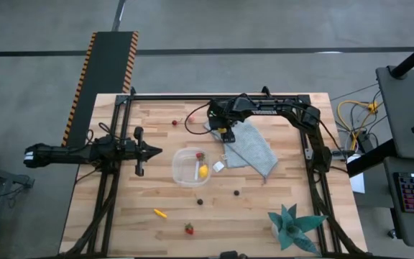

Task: Pick and placing Produce into tupperware
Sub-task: Put the yellow lemon into the transparent bin

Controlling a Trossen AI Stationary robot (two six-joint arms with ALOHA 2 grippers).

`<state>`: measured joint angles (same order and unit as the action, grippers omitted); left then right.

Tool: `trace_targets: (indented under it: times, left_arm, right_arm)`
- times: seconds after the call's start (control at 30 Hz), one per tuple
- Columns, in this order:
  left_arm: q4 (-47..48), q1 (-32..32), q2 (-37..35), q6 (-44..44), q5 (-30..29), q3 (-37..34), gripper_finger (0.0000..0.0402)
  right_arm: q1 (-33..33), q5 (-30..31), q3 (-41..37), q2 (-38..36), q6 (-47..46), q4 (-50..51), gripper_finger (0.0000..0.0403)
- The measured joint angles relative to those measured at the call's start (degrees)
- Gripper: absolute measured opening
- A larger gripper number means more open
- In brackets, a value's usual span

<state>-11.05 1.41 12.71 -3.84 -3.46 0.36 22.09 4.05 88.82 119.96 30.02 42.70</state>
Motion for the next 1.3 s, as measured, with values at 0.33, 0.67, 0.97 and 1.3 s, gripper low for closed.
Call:
trace_targets:
  times: [0.33,0.67,0.97,1.3]
  left_arm:
    - [0.0,0.0,0.0,0.02,0.0,0.0,0.0]
    - [0.04,-0.01,0.02,0.11,0.0,0.0,0.0]
    - [0.04,-0.02,0.36,0.15,0.0,0.0,0.0]
    - [0.04,0.0,0.85,0.17,0.0,0.0,0.0]
  right_arm:
    - [0.37,-1.49,0.0,0.11,-0.3,-1.19,0.0327]
    - [0.35,-1.53,-0.15,0.2,-1.07,-1.06,0.0326]
    - [0.35,-1.78,-0.46,0.2,-1.64,0.36,0.0295]
    - [0.33,-4.39,-0.46,0.2,-2.56,0.21,0.0187]
